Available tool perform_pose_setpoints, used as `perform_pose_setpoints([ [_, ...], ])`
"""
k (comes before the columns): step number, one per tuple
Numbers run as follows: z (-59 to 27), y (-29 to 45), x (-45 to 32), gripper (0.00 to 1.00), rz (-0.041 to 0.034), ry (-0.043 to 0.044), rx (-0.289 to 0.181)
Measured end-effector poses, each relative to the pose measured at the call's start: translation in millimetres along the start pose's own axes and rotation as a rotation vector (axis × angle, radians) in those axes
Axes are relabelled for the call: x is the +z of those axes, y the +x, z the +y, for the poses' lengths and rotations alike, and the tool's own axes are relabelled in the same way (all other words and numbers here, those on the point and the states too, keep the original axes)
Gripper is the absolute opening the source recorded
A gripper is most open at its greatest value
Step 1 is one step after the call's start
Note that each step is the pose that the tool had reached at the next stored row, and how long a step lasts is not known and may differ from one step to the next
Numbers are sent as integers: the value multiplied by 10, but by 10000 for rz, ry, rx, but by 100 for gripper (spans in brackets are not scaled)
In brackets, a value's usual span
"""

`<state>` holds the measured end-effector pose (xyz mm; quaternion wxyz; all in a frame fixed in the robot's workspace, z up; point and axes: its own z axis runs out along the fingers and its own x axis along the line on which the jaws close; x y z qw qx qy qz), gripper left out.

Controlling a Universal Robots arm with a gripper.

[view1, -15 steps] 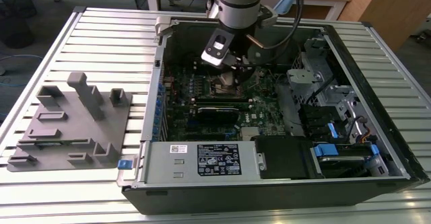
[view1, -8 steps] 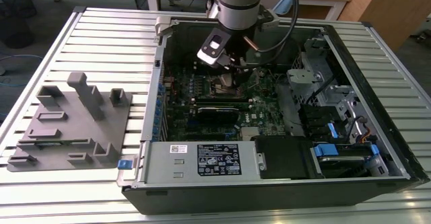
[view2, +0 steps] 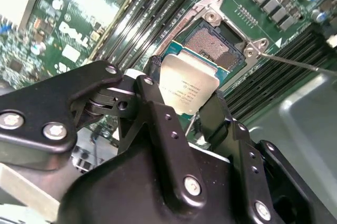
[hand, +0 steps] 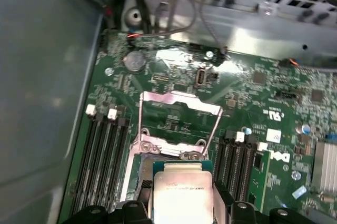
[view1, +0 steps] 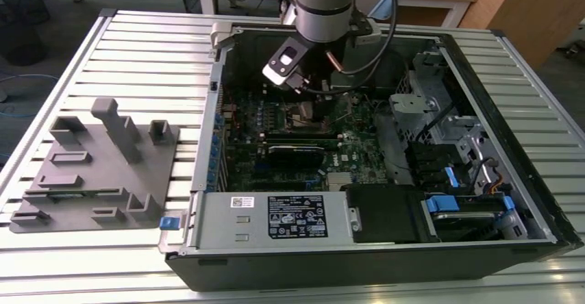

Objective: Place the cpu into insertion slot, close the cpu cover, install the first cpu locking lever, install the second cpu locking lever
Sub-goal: 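Place the cpu into insertion slot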

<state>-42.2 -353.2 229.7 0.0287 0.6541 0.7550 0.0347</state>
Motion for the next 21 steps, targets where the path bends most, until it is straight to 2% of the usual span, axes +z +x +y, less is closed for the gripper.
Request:
perform_pose_setpoints([
  [6,-2,-1,18,54,-95,0,1027],
  [19,1,0,-11,54,-93,-4,1054],
  [21,12,0,-139,54,-96,-2,1053],
])
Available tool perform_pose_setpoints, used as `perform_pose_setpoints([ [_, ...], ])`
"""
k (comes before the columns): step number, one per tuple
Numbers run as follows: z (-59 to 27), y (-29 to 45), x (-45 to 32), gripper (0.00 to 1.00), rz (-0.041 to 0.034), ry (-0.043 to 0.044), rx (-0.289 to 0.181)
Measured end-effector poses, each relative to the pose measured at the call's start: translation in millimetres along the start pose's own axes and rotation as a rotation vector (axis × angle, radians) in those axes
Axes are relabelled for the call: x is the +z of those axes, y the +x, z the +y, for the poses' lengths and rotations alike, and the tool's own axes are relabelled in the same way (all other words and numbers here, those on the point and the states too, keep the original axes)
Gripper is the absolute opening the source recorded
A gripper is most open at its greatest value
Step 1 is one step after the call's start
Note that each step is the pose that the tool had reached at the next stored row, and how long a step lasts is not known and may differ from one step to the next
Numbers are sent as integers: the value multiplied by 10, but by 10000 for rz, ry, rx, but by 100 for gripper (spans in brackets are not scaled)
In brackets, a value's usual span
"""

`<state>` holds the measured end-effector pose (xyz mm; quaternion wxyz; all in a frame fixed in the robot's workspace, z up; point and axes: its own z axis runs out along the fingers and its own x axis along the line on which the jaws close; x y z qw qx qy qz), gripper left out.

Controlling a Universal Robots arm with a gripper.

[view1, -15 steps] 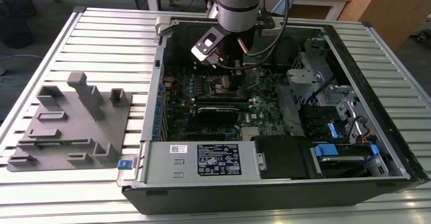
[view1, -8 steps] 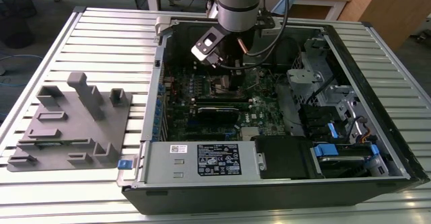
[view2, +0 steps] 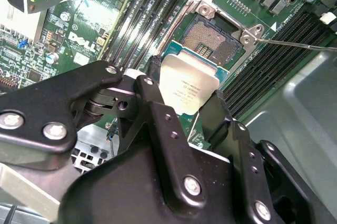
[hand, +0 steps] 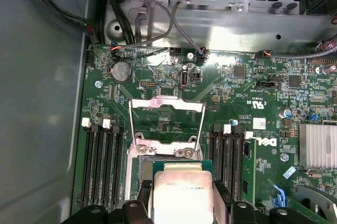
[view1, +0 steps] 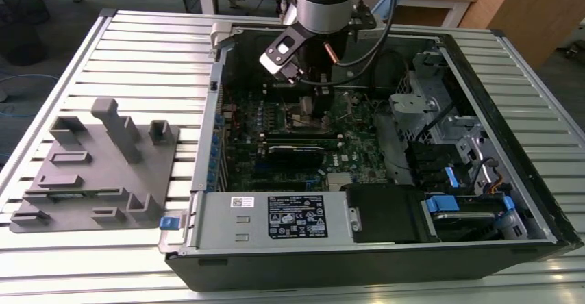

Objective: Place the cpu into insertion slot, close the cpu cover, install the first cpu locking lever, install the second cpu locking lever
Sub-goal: 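Place the cpu into insertion slot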

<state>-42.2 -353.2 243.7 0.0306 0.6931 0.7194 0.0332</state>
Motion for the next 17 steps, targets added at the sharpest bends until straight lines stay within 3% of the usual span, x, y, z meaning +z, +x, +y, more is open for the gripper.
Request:
perform_pose_setpoints([
  [12,-3,0,31,54,0,0,0],
  [17,-2,32,40,54,0,1,0],
])
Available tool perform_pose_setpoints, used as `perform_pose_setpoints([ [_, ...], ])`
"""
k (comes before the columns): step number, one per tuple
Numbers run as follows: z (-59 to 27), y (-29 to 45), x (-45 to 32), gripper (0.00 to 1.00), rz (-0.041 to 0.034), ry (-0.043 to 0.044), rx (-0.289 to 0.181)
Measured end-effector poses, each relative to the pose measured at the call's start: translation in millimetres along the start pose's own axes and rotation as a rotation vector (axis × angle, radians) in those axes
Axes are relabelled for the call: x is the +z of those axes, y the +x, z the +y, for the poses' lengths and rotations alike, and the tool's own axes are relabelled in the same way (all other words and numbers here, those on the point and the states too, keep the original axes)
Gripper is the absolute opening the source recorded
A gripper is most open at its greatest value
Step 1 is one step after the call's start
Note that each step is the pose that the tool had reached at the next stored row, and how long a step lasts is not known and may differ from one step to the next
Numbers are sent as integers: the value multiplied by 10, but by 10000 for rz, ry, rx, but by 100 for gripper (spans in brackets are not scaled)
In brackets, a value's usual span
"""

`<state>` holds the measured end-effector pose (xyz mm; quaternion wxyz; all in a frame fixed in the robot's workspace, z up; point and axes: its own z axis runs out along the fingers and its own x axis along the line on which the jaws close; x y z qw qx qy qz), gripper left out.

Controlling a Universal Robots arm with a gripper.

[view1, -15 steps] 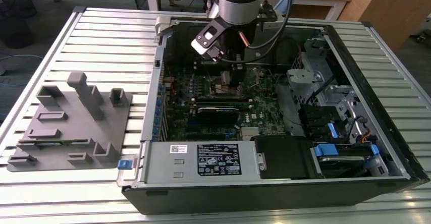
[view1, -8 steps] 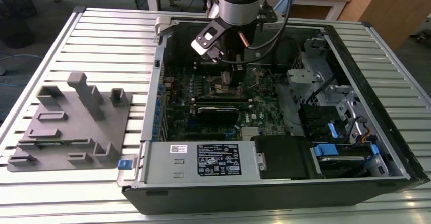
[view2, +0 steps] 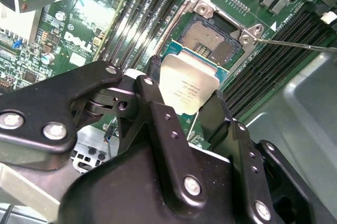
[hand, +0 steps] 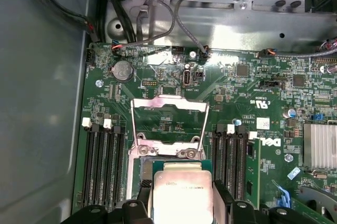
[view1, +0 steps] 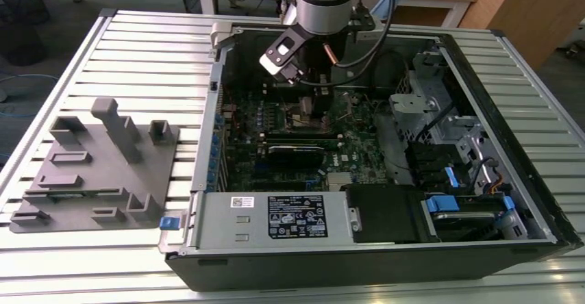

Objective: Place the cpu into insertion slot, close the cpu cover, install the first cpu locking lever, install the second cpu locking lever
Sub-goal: 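Place the cpu into insertion slot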

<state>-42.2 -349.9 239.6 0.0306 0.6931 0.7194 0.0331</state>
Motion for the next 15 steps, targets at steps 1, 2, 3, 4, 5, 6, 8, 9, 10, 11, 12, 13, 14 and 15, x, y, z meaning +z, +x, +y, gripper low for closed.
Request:
perform_pose_setpoints([
  [1,0,4,2,54,1,-1,0],
  [2,0,5,4,54,1,0,-1],
  [3,0,5,4,54,-1,1,-2],
  [4,0,6,7,54,0,0,-1],
  [5,-1,6,12,54,1,0,0],
  [6,-1,6,16,54,2,-1,0],
  [8,-2,6,18,54,-2,1,0],
  [9,-2,6,18,54,-2,2,0],
  [10,-2,6,26,54,0,0,0],
  [11,-3,6,33,54,0,0,0],
  [12,-3,6,33,54,1,0,0],
  [13,-3,6,33,54,0,0,0],
  [14,-3,6,36,54,2,-1,0],
  [15,-3,6,39,54,4,-2,0],
])
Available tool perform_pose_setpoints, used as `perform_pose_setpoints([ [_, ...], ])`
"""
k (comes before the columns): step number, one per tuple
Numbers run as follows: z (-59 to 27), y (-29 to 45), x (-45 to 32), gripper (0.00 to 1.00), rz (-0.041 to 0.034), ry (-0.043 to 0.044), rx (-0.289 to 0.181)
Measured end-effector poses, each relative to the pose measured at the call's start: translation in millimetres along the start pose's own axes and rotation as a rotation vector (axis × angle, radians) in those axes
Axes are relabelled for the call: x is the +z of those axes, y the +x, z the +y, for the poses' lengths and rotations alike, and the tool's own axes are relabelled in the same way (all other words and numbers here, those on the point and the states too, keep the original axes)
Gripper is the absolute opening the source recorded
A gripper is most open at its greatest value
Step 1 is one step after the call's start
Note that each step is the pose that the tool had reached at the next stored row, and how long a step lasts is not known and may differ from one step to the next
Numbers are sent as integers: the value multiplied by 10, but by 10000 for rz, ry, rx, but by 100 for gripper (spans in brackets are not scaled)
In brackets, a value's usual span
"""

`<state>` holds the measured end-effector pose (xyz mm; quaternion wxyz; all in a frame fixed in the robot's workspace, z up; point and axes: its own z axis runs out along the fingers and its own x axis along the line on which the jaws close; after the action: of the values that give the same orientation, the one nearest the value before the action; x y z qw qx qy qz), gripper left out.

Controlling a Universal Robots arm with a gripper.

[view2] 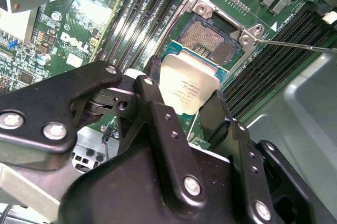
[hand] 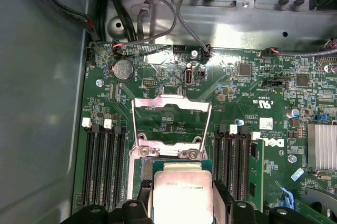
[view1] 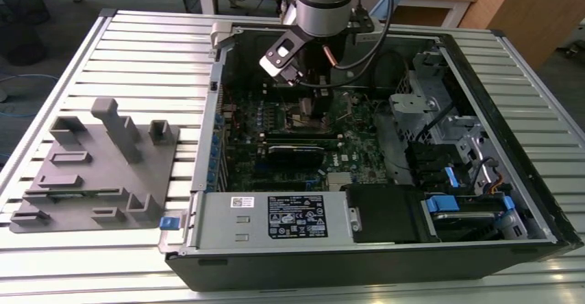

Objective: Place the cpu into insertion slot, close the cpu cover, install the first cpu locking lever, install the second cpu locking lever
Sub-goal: 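Place the cpu into insertion slot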

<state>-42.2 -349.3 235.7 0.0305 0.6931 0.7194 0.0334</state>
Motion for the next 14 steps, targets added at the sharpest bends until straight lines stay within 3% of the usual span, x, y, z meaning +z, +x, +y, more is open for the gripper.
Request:
perform_pose_setpoints([
  [14,-3,37,51,54,-4,-3,0],
])
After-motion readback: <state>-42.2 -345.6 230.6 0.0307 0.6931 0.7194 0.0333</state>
